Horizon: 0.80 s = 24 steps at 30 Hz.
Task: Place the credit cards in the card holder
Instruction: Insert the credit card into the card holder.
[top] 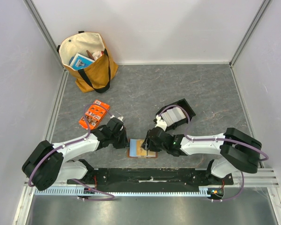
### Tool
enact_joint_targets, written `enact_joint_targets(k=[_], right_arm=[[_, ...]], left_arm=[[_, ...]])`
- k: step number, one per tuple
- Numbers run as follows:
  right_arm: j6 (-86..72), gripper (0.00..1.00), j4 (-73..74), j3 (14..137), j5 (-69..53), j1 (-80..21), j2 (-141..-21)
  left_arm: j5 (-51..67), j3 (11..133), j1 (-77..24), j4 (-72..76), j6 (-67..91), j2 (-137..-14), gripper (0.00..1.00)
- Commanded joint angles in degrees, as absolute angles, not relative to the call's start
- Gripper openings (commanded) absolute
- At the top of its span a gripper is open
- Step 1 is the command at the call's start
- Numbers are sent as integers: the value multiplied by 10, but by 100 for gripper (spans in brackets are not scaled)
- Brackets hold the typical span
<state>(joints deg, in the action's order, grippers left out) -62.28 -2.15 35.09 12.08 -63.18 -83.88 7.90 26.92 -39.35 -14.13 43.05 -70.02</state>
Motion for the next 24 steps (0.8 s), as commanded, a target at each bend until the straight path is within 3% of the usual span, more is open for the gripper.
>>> enact_joint_targets(k=[1, 24], right_arm=[[-600, 46, 6, 386, 110, -647, -888], [-568, 40, -105, 395, 58, -653, -911]], left_arm=[[62, 266, -393, -151, 432, -701, 2], [65, 266, -393, -149, 432, -698, 2]])
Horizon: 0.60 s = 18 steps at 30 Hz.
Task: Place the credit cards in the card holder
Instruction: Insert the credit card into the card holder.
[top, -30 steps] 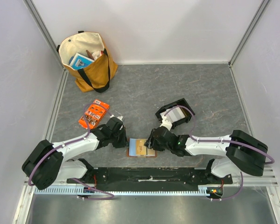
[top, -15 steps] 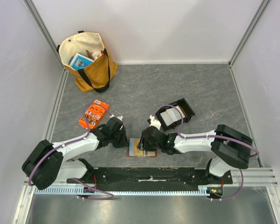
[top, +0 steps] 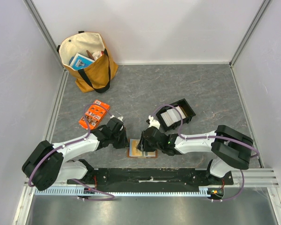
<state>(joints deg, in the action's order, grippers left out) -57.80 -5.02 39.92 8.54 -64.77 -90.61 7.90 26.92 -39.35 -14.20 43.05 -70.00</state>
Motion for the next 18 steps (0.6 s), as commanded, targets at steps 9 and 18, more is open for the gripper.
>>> enact_joint_targets(k=[9, 18], right_arm=[[-567, 39, -134, 395, 35, -653, -925], [-562, 34, -147, 380, 53, -652, -892]], left_arm=[[66, 265, -394, -148, 432, -698, 2], [66, 262, -393, -149, 434, -693, 2]])
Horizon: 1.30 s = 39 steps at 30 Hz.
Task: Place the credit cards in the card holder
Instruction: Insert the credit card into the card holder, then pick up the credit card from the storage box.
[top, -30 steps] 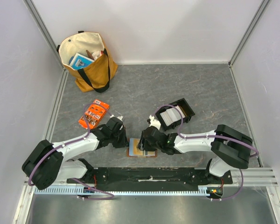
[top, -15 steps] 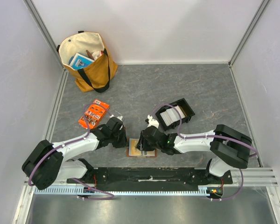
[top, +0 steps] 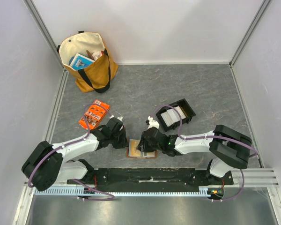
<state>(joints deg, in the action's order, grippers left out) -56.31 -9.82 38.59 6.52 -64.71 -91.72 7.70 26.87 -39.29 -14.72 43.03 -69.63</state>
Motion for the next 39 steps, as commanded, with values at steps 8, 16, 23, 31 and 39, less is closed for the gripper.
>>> enact_joint_targets(k=[8, 16, 23, 31, 39], right_arm=[[-535, 50, -10, 417, 181, -663, -833], [-511, 53, 101, 446, 285, -663, -778], [-480, 55, 157, 492, 300, -656, -773], [-396, 60, 207, 535, 298, -549, -738], [-277, 63, 215, 569, 196, -387, -779]], left_arm=[[69, 262, -393, -155, 441, -665, 2], [72, 265, -393, -162, 448, -646, 2], [77, 272, -393, -165, 450, -641, 2], [76, 279, -394, -173, 449, -636, 2], [75, 279, -394, -171, 449, -639, 2]])
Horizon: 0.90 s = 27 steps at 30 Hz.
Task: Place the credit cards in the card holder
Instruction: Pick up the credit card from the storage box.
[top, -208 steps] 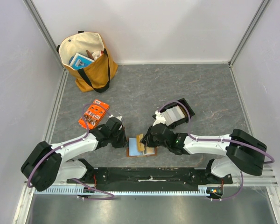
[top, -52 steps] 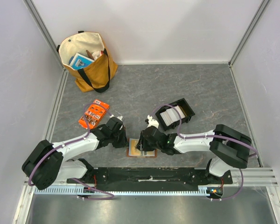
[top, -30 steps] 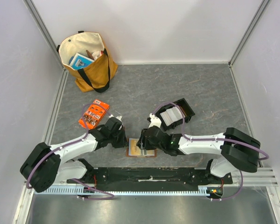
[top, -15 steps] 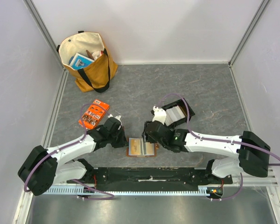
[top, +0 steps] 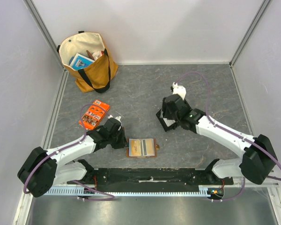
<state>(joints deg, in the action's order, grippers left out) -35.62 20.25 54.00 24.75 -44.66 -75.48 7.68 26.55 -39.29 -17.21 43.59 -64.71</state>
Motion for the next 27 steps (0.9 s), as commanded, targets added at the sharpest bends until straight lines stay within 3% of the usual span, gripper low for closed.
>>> enact_joint_targets(k=[1, 8, 27], right_arm=[[-270, 63, 218, 572, 186, -370, -787], [-220, 63, 208, 585, 155, -293, -841], [-180, 67, 144, 572, 71, -199, -922]], left_arm=[[75, 280, -393, -171, 447, -642, 2], [76, 282, -393, -171, 446, -645, 2], [77, 287, -393, -168, 437, -665, 2]])
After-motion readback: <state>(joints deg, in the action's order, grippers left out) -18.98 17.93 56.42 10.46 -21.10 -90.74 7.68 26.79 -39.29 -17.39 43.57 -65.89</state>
